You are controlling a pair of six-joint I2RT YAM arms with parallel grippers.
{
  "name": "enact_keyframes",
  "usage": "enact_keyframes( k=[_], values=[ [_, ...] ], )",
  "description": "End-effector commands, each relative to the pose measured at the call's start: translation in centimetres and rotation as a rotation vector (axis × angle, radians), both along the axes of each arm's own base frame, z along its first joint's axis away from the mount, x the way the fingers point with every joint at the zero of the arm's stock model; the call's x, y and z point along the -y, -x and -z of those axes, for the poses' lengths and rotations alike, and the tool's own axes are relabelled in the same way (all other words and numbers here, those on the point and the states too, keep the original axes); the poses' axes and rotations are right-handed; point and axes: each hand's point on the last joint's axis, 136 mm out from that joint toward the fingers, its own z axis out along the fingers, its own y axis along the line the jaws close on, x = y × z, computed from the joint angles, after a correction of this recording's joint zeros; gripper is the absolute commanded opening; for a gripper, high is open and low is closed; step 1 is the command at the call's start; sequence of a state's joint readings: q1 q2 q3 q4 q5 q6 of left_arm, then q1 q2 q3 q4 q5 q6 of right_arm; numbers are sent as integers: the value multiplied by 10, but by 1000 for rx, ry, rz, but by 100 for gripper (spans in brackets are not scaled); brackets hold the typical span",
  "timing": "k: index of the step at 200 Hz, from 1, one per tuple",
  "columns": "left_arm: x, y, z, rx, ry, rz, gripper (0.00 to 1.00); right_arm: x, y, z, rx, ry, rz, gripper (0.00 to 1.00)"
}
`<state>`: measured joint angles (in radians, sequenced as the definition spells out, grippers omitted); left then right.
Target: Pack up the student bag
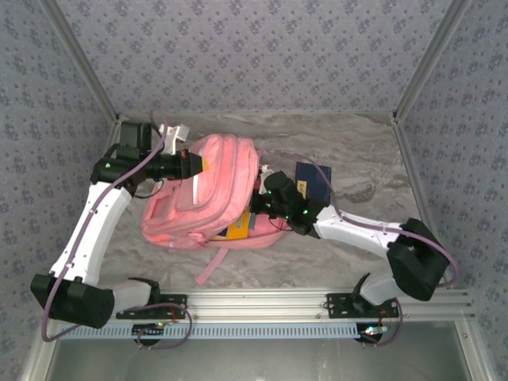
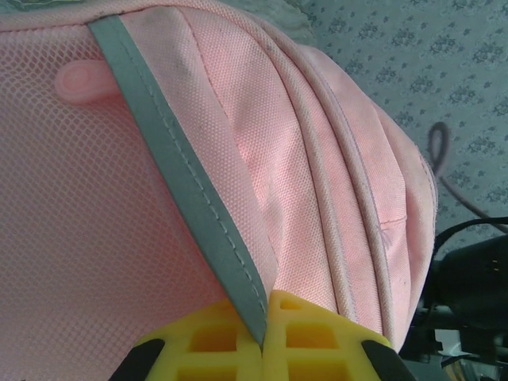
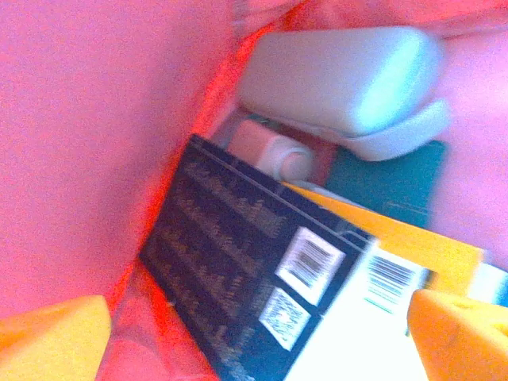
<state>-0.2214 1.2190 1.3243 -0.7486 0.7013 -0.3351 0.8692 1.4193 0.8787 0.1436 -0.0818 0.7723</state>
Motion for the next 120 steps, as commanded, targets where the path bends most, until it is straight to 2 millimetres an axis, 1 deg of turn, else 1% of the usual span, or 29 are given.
enact_keyframes(
  k=[1,11,18,20,23,26,28,31,35,37,49,51,61,67,74,81,84,88,91,103,105,113,120],
  values=[
    [-14,-13,-40,204,-6,-82,0,59,-4,15,66,238,122,100],
    [-21,-16,-31,194,-47,-125,0,78,-6,5,132,222,191,100],
    [-27,-20,-22,182,-91,-161,0,97,-5,2,178,204,250,100],
    [-29,-20,-19,178,-105,-172,0,100,-6,-4,197,188,267,100],
    [-32,-21,-14,173,-126,-185,0,109,-6,-4,215,176,292,100],
    [-34,-23,-12,180,-148,-199,0,116,-7,-9,234,157,316,100],
    [-36,-24,-10,180,-160,-208,0,121,-7,-6,235,159,326,100],
    [-38,-25,-8,183,-179,-220,0,129,-7,-8,243,145,345,100],
    [-42,-24,1,160,-212,-235,0,137,-9,-9,243,133,359,100],
    [-44,-24,3,159,-224,-244,0,141,-10,-10,257,148,354,100],
    [-49,-27,15,147,-265,-270,0,162,-19,-6,209,182,366,98],
    [-50,-28,17,145,-271,-273,0,166,-20,-2,193,196,369,98],
    [-49,-30,25,135,-289,-274,0,183,-29,3,132,255,405,95],
    [-48,-31,30,125,-302,-274,0,193,-33,13,84,314,416,92],
    [-46,-32,35,119,-321,-271,0,201,-40,17,52,382,429,89],
    [-44,-34,39,113,-332,-268,0,211,-45,26,11,464,453,87],
    [-43,-33,42,106,-333,-265,0,213,-47,27,5,488,457,86],
    [-40,-32,46,94,-330,-257,0,216,-51,33,-7,530,455,85],
    [-36,-35,43,110,-313,-255,0,217,-54,34,-10,557,457,84],
    [-25,-36,49,102,-274,-237,0,229,-65,42,-58,657,498,85],
    [-23,-36,49,101,-267,-233,0,231,-66,46,-75,673,500,86],
    [-16,-35,54,94,-250,-216,0,230,-75,50,-123,686,490,87],
    [-11,-34,59,86,-248,-199,0,227,-81,60,-180,710,465,90]
  ],
)
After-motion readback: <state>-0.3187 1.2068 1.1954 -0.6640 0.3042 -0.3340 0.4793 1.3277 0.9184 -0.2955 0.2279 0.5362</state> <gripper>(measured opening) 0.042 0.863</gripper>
